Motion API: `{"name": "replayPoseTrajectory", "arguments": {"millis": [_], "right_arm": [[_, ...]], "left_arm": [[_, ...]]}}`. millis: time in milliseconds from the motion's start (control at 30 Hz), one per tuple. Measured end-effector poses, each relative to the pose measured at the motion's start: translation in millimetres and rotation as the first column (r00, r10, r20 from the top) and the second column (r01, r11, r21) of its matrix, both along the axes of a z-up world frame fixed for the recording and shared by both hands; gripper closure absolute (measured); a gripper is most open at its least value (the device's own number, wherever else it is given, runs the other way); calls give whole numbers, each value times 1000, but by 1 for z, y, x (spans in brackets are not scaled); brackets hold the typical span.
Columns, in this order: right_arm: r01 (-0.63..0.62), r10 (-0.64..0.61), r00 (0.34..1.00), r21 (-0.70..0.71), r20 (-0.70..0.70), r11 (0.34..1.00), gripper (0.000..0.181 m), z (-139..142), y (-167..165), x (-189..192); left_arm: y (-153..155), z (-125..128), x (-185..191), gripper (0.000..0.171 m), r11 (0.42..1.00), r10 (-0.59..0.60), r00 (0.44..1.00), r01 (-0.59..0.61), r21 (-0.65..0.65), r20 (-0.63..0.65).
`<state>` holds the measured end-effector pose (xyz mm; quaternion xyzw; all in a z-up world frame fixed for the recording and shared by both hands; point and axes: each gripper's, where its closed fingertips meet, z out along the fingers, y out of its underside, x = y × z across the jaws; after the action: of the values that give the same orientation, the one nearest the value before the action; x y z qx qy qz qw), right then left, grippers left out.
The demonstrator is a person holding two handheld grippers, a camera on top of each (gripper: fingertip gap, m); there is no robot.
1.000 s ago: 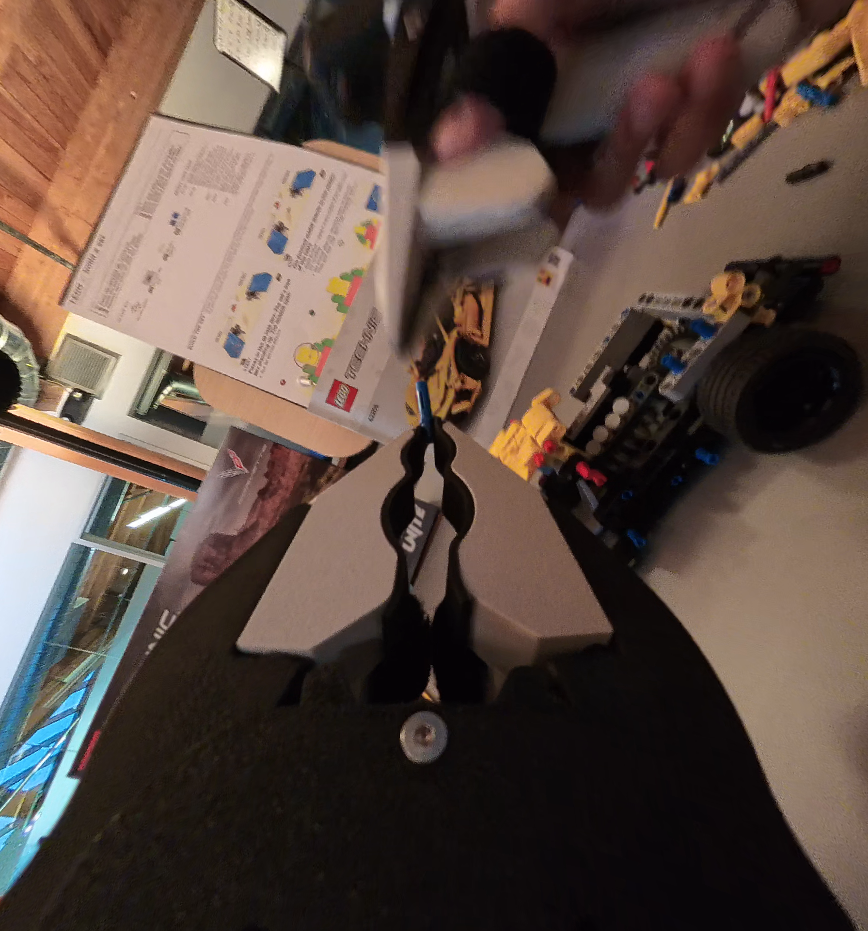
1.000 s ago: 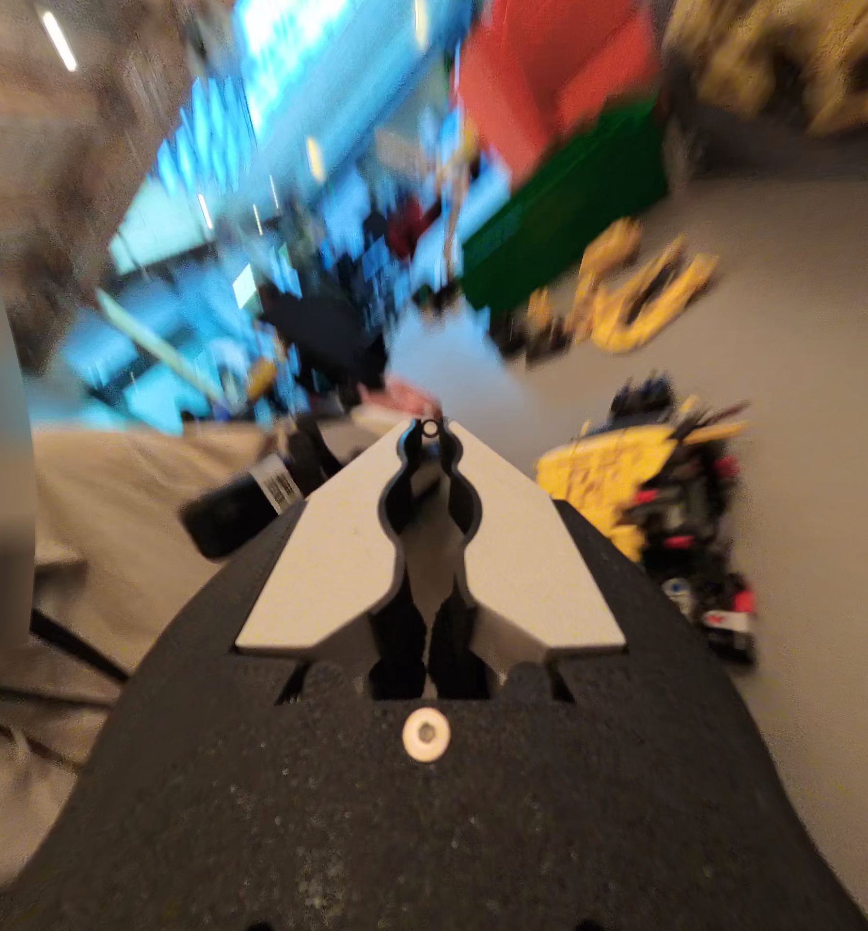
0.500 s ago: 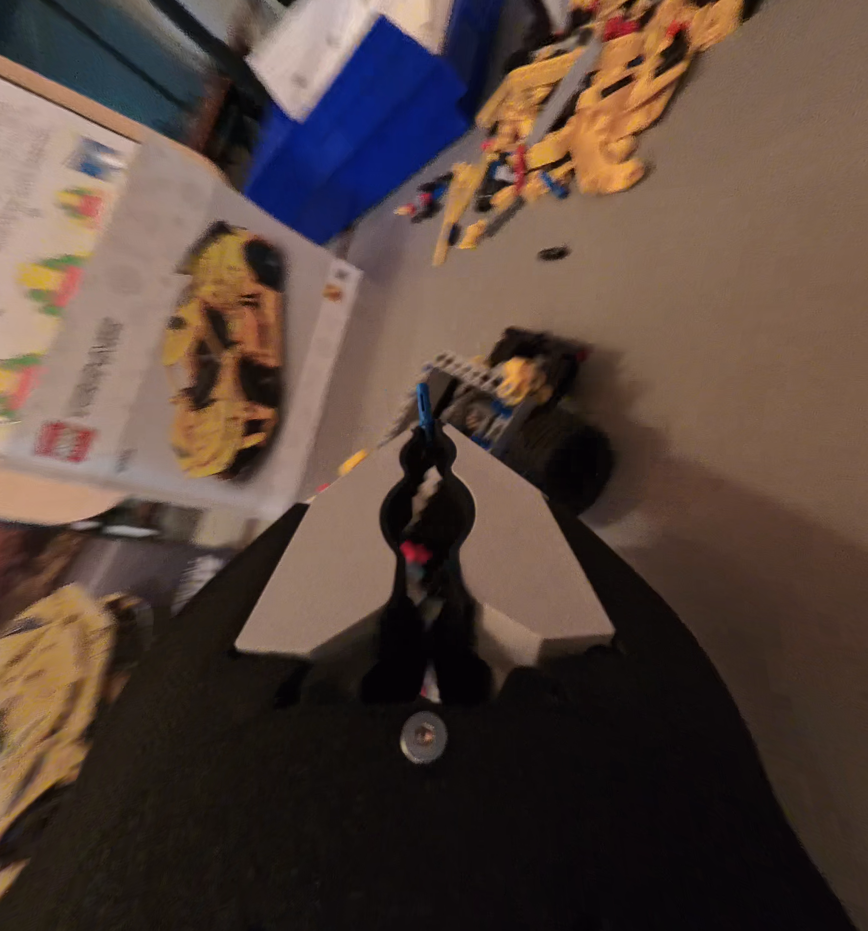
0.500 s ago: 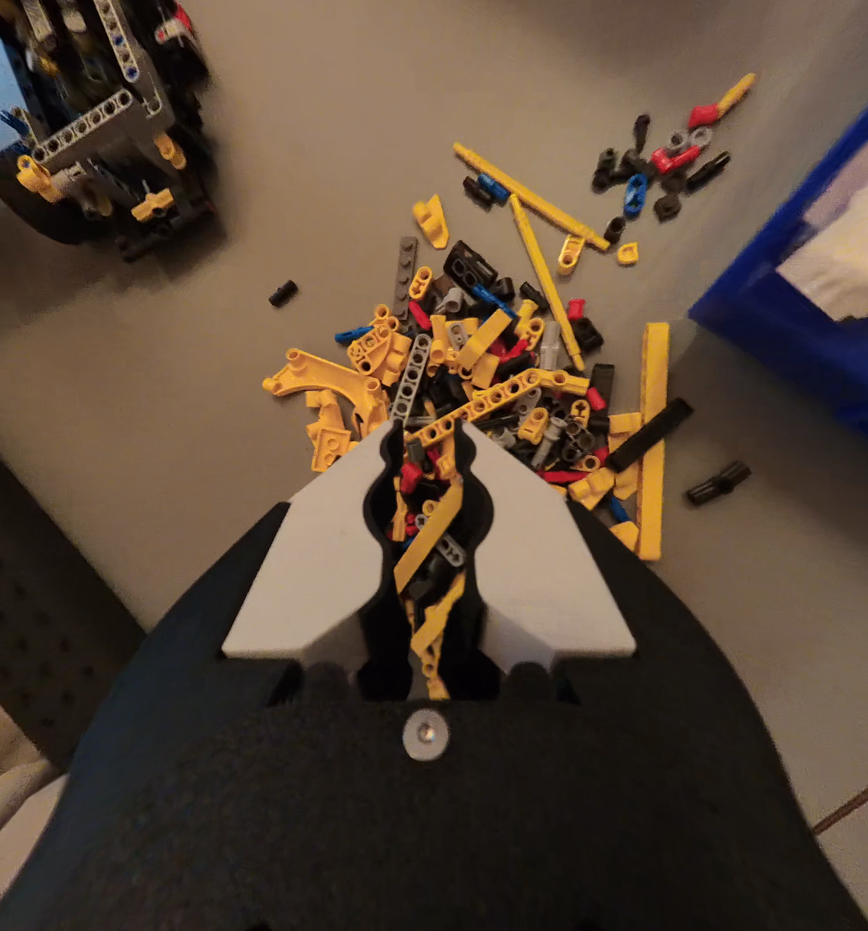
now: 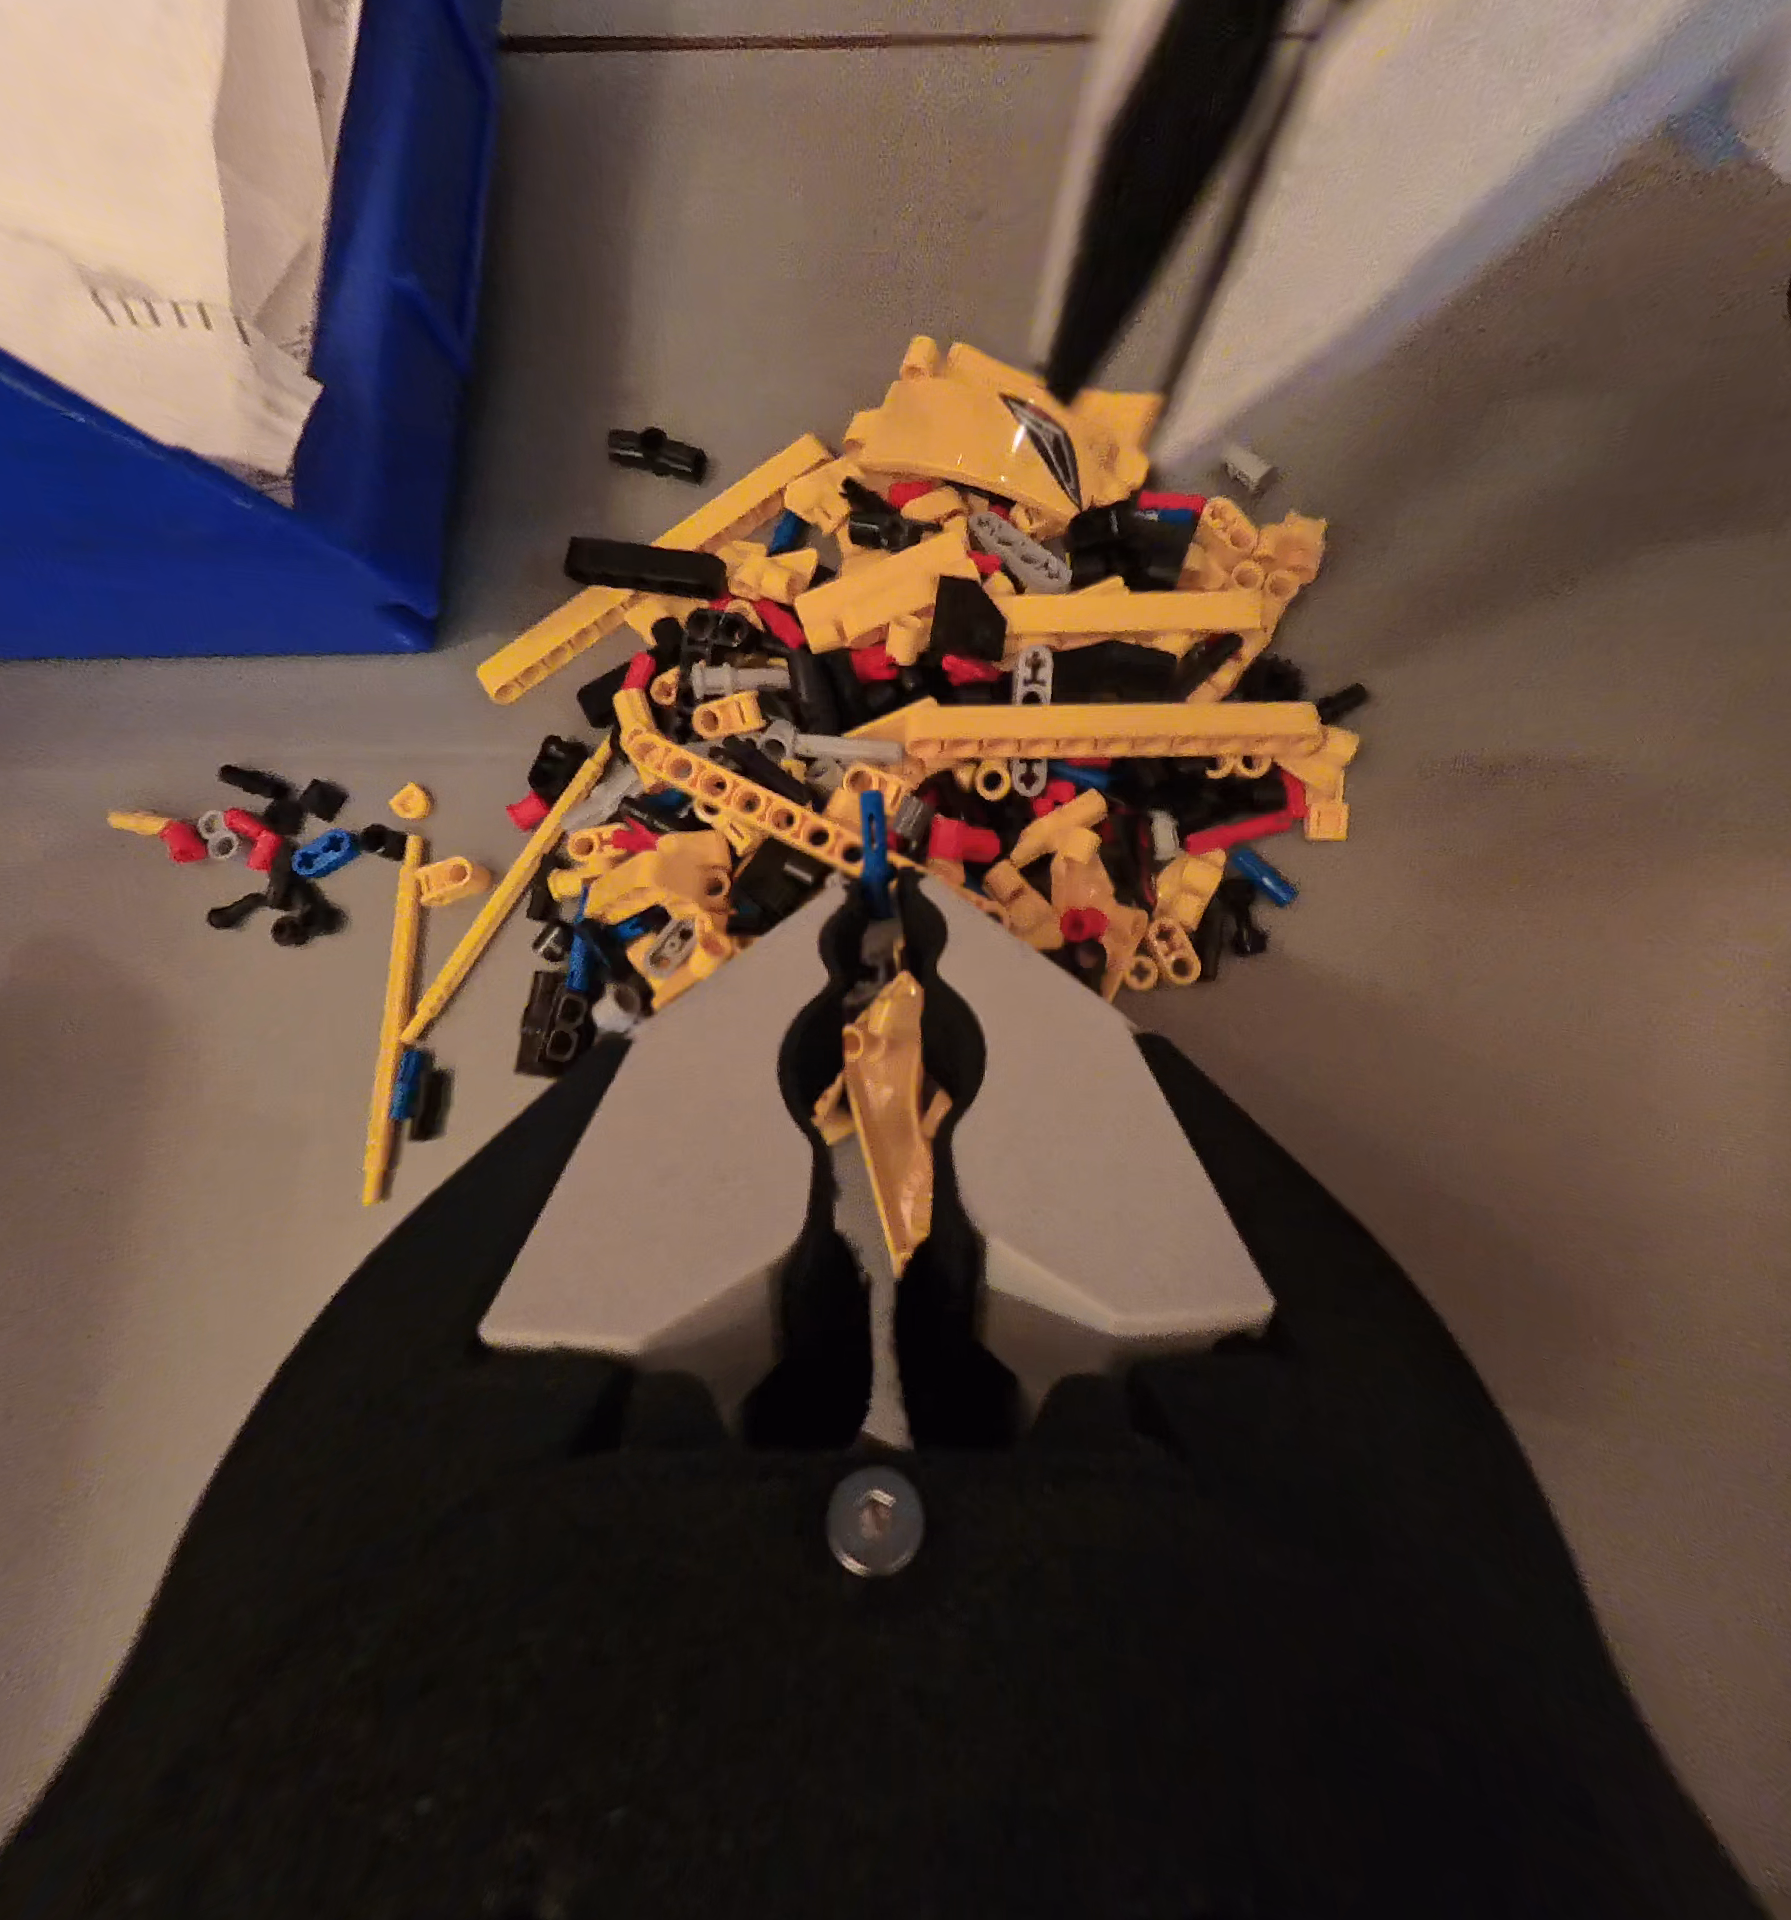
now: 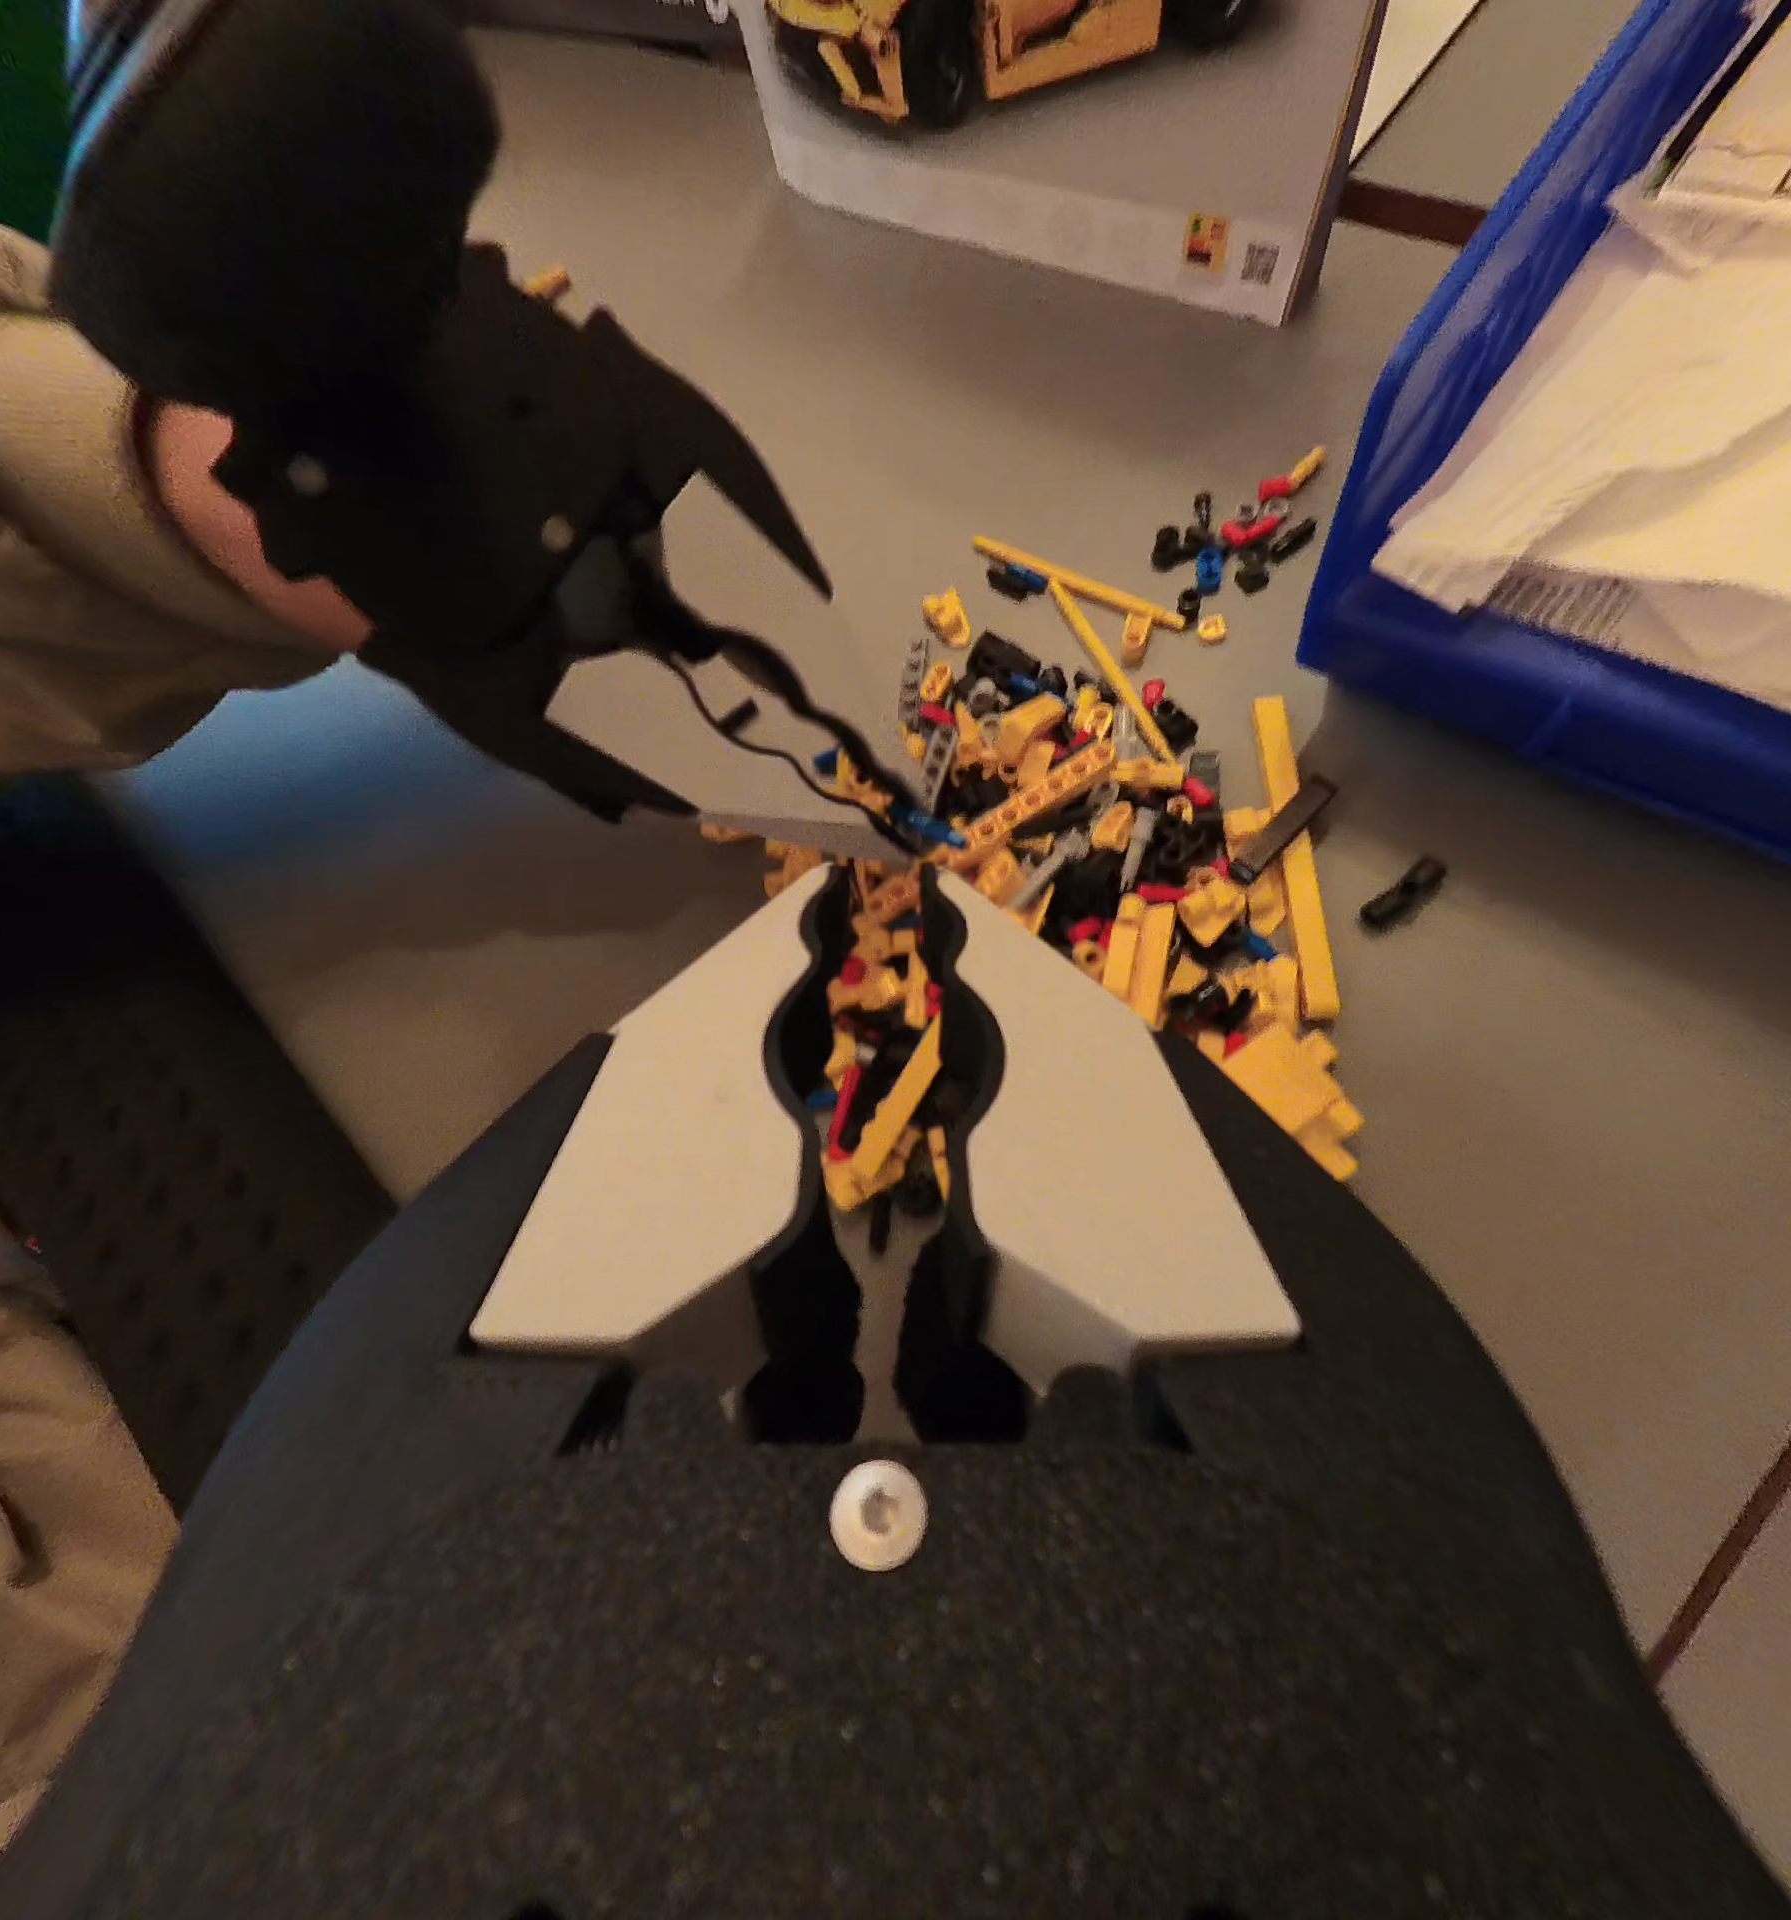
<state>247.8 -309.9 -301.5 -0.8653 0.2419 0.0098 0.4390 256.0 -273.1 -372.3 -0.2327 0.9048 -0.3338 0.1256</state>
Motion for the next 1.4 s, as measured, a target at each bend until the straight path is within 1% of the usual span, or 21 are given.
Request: {"name": "replayPoseTrajectory", "arguments": {"millis": [67,133,200,267,333,367,400,467,500,567,633,733,800,867,967,1033,1100,1133,1200,1267,1400], "right_arm": [[3,-3,1000,-44,-5,999,170,-7,-10,-5],[9,-10,1000,-77,-4,997,170,-8,-16,-7],[-1,0,1000,-67,-5,998,169,1,-11,-9],[-48,48,999,-33,8,998,165,16,8,-16],[-139,138,989,13,49,990,159,31,44,-27],[-218,216,973,29,79,975,156,36,67,-36],[-295,290,951,36,110,955,156,39,91,-44],[-401,395,913,53,105,914,161,36,141,-57],[-430,424,902,59,85,901,159,29,166,-59],[-429,429,902,-2,48,903,149,2,211,-51],[-435,439,898,-108,13,894,147,-30,244,-45],[-436,444,896,-204,-4,877,148,-58,269,-45],[-415,425,905,-191,16,890,157,-59,277,-43],[-381,396,917,-193,45,904,163,-59,275,-36],[-356,383,921,-253,66,900,163,-64,264,-29],[-366,401,913,-283,79,887,164,-68,266,-31],[-391,428,901,-289,73,874,173,-73,273,-37],[-377,420,903,-306,89,874,175,-74,274,-35],[-379,433,896,-332,102,864,176,-74,274,-34],[-380,424,901,-303,92,874,176,-73,274,-34],[-365,381,923,-178,62,914,176,-68,274,-34]], "left_arm": [[2,1,4,149,1000,26,1000,-26,-13,1],[12,14,1,146,998,35,999,-34,-55,16],[36,40,-3,145,992,74,996,-68,-109,48],[76,74,-7,146,975,148,985,-132,-180,82],[129,103,-12,147,943,248,962,-213,-255,117],[156,111,-18,147,925,296,948,-254,-283,115],[179,114,-25,147,907,332,938,-289,-307,98],[209,114,-42,147,879,361,931,-320,-353,55],[225,113,-43,147,868,404,910,-352,-350,87],[262,104,-36,147,849,505,836,-438,-296,212],[282,84,-38,145,841,534,818,-485,-241,213],[272,65,-57,134,855,450,889,-402,-327,81],[268,51,-68,126,892,382,922,-352,-283,59],[273,44,-68,123,910,377,918,-342,-235,122],[271,44,-68,120,901,374,924,-342,-267,78],[274,38,-67,112,905,386,919,-359,-231,83],[274,35,-66,112,902,395,914,-367,-229,91],[275,34,-65,112,898,408,908,-380,-221,97],[275,33,-63,112,901,415,901,-388,-194,128],[275,31,-61,112,898,430,891,-406,-169,148],[274,29,-61,112,897,435,890,-414,-155,137]]}}
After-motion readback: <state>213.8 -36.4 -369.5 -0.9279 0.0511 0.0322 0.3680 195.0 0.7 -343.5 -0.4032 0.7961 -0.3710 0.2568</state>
